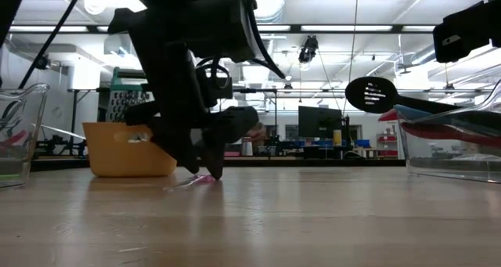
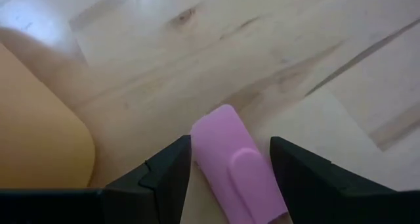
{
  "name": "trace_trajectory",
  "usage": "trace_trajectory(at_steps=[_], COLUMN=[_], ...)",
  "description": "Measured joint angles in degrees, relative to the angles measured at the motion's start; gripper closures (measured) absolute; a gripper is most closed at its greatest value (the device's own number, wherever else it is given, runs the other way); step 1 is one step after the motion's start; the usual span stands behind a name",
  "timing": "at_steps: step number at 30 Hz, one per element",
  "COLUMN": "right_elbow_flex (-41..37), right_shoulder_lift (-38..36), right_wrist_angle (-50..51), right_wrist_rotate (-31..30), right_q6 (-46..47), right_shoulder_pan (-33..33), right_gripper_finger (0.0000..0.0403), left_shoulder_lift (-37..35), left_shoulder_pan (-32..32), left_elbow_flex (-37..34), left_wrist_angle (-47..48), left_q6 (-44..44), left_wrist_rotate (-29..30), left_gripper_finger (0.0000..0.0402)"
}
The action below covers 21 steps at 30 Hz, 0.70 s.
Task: Pick & Place Kitchen Items
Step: Put the pink spatula into the left transparent bin
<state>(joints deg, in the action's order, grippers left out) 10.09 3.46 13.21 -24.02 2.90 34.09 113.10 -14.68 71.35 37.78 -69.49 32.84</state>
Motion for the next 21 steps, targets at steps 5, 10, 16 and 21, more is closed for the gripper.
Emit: trace_trajectory(at_steps=[5,10,16,21], right_elbow_flex=[0.0,0.0,0.0,0.0], right_shoulder_lift=[0.0,0.0,0.0,0.0], right_wrist_angle=[0.0,0.0,0.0,0.0], right_wrist_rotate=[0.0,0.0,0.0,0.0], right_q6=[0.0,-0.1,0.0,0.0], right_shoulder_pan=[0.0,0.0,0.0,0.0], right_gripper_finger=[0.0394,0.0394,0.0394,0.0394], left_shoulder_lift=[-0.1,0.0,0.0,0.0], left_shoulder_pan=[0.0,-1.0,-2.4,-2.8], left_elbow_flex=[0.3,2.9,6.0,7.1], left_wrist_angle=[0.7,0.6,0.1,0.2], left_q6=[-0.8,0.4,4.2,6.6], left_wrist_rotate=[-3.5,-6.6,-7.4,-8.2], left_gripper_finger=[0.0188,0.0188,0.0188,0.0188])
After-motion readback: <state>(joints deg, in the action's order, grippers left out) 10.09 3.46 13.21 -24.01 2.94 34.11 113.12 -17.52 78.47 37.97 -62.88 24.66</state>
